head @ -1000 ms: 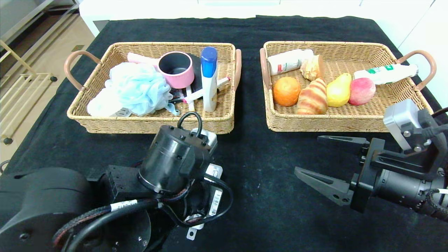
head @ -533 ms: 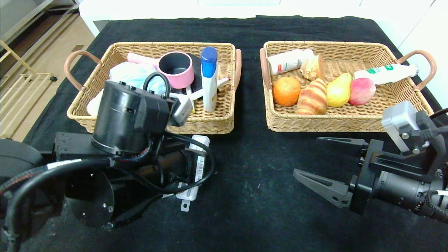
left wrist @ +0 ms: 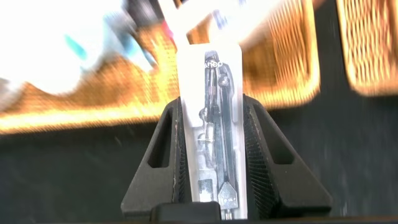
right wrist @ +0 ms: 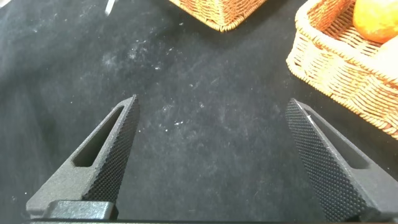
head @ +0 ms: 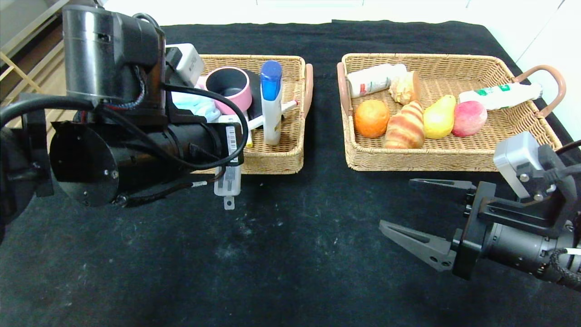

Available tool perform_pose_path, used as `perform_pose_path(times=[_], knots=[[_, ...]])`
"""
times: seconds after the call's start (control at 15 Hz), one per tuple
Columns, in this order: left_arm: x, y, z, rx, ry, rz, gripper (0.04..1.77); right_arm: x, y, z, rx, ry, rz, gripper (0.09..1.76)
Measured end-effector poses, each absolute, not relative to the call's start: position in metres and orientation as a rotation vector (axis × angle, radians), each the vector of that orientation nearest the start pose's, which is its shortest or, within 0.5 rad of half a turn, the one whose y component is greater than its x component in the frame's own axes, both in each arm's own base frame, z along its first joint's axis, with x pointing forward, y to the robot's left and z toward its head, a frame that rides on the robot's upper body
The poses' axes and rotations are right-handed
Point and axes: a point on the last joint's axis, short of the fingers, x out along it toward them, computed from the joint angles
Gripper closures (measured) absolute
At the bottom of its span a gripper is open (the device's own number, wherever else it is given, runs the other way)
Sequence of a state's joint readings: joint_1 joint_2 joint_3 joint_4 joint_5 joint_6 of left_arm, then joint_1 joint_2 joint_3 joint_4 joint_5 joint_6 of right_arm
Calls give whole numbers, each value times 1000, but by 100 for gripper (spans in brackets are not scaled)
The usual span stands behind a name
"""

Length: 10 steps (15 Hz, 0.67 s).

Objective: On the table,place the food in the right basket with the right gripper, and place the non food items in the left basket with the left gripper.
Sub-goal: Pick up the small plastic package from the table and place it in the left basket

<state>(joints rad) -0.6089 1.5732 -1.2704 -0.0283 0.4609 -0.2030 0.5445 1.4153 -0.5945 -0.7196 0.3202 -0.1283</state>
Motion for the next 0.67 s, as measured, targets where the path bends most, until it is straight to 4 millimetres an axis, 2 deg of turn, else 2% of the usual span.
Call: perform_pose_path(times=[0.33,0.67], knots=[[261,-146,309,-88,123,-64,117,191,125,209,-133,50,873,14],[278,-139,318,-85,67,-24,117,191,125,209,-133,51,873,14]])
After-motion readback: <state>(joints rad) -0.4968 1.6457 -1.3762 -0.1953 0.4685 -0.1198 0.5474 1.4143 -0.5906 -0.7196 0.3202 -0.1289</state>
